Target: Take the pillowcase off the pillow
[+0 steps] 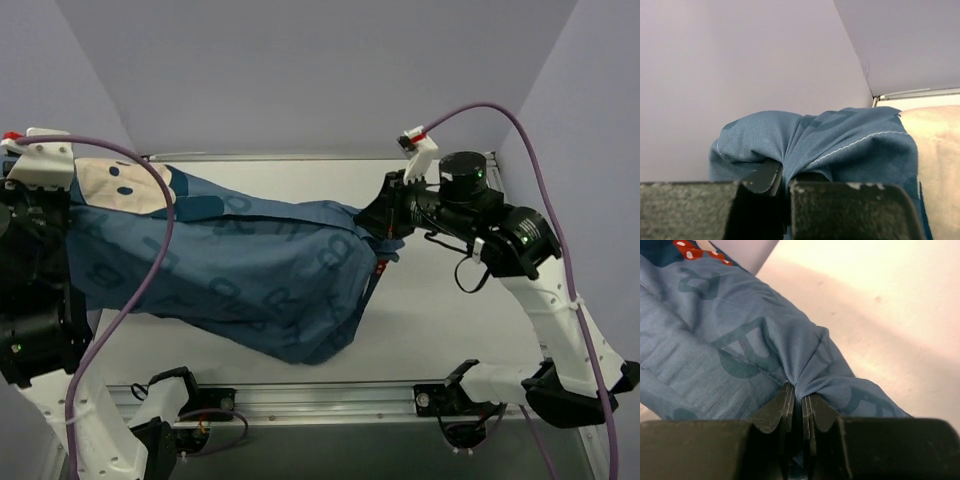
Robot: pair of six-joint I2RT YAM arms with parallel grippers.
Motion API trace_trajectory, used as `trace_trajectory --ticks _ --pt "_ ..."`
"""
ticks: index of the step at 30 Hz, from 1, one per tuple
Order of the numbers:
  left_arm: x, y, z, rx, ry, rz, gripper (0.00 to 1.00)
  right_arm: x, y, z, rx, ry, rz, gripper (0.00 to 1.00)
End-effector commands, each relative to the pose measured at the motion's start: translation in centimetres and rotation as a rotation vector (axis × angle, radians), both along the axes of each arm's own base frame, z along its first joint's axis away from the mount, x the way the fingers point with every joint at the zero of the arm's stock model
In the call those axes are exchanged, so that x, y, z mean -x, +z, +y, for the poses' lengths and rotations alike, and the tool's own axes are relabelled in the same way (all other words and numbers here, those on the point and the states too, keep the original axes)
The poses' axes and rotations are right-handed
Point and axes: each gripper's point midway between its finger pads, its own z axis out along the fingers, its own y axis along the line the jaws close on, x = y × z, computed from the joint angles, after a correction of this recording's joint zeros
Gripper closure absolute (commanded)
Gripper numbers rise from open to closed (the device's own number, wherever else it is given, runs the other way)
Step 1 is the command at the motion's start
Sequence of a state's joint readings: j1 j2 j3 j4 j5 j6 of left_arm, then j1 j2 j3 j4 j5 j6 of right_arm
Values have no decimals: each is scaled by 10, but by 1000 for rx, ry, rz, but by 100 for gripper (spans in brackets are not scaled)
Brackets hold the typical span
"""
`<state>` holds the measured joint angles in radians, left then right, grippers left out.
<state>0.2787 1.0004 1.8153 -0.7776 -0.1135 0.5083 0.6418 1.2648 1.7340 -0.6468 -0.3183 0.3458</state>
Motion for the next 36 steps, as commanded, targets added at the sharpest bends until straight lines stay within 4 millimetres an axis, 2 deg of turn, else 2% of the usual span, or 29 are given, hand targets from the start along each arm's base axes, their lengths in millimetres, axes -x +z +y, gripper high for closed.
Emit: trace_trajectory --ticks 1,3,4,5,6,8,9,10,11,12,13,14,15,16,18,21,22,23,24,25,27,28,29,30,31,32,33,35,36 --pt "-2 -8 -21 49 -111 74 98 35 -2 18 -151 111 167 100" --pt "-17 -19 -20 99 -120 110 98 40 -5 28 -213 149 195 100" --pt "-41 -32 -21 135 -157 161 98 32 -4 32 -245 150 184 100" --pt "-56 -44 -22 171 -172 197 98 23 -22 34 -231 123 225 100" --pt "-84 -67 -19 209 -178 270 98 7 -43 38 -200 95 266 100" --pt "-116 -96 -17 228 -168 355 98 -29 -77 25 -180 9 331 100" --pt "-135 -104 -29 202 -182 377 98 -44 -93 20 -180 -18 359 100" --pt "-163 -132 -33 186 -171 455 98 -78 -110 6 -192 -81 365 100" --pt "-177 -143 -33 130 -135 495 98 -98 -127 -7 -176 -154 376 100" --pt "-208 -169 -55 96 -169 552 93 -119 -159 -18 -145 -226 428 100" --pt "-222 -182 -65 71 -175 585 86 -140 -167 -27 -155 -269 407 100" --pt "-236 -178 -67 50 -153 580 81 -162 -181 -49 -147 -354 413 94" --pt "-256 -219 -72 48 -140 692 70 -177 -185 -56 -150 -383 418 88" --pt "-263 -226 -72 53 -125 718 61 -192 -208 -59 -133 -398 459 71" --pt "-280 -233 -71 83 -94 750 43 -209 -219 -78 -110 -435 481 54" --pt "-281 -224 -81 115 -140 734 28 -225 -218 -112 50 -535 427 43" --pt "-279 -222 -86 125 -160 731 21 -221 -209 -124 101 -563 393 31" --pt "-276 -220 -91 138 -178 724 18 -220 -205 -133 131 -597 370 27" --pt "-270 -205 -98 147 -214 686 18 -217 -194 -148 166 -664 327 22" --pt "-265 -216 -104 146 -230 718 17 -210 -195 -154 193 -678 328 21" --pt "-250 -197 -127 121 -296 680 17 -196 -185 -161 205 -701 302 21" --pt "-243 -209 -136 112 -321 713 17 -186 -194 -166 224 -718 320 21" --pt "-238 -203 -159 85 -376 697 17 -178 -195 -168 227 -726 321 21" --pt "-225 -188 -171 68 -414 664 17 -168 -183 -168 210 -728 288 22" --pt "-216 -195 -185 48 -451 684 17 -161 -184 -166 201 -715 290 23" --pt "-205 -191 -217 4 -536 675 17 -149 -197 -164 205 -704 321 24" --pt "-192 -181 -231 -17 -582 654 17 -141 -185 -160 171 -689 290 27" --pt "-171 -185 -262 -61 -687 681 14 -125 -192 -141 117 -626 318 31" --pt "-154 -183 -287 -83 -768 682 14 -124 -180 -130 69 -599 278 34"
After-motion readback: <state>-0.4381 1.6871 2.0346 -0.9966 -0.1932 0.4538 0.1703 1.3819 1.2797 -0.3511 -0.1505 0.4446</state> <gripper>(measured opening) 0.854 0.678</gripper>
